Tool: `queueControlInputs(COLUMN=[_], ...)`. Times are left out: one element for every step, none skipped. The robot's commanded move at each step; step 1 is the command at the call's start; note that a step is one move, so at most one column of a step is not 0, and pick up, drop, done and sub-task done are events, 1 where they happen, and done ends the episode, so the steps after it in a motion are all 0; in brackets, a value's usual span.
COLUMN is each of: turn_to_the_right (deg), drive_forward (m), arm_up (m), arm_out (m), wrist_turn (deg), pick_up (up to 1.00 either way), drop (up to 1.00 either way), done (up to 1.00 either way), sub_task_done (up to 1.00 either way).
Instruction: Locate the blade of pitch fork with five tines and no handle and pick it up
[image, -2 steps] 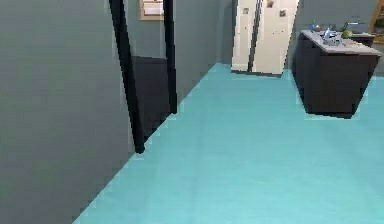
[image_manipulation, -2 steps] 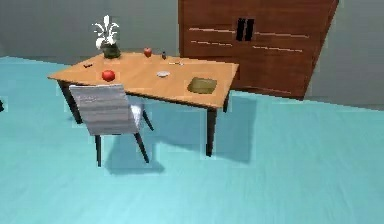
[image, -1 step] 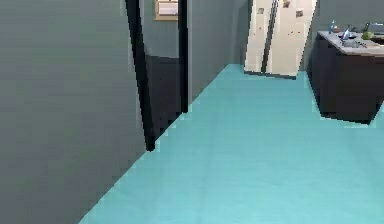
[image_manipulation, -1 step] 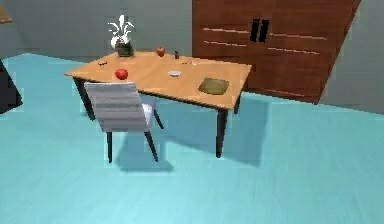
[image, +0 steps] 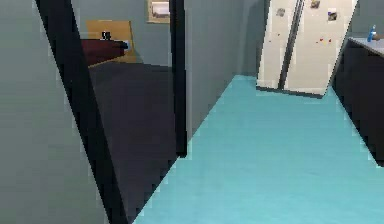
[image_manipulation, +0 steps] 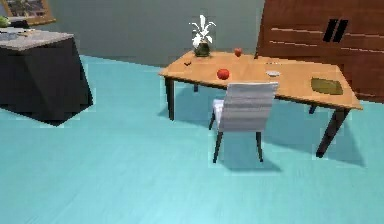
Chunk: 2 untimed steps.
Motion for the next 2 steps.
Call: queueControlInputs(turn_to_the_right=[0.0, -18.0], drive_forward=[0.80, 0.00], arm_up=[0.00, 0.00], arm_out=[0.00, 0.00], wrist_turn=[0.0, 0.0], pick_up=[0.00, 0.00], drop=[0.00, 0.00], done=[0.00, 0.00], sub_task_done=[0.00, 0.00])
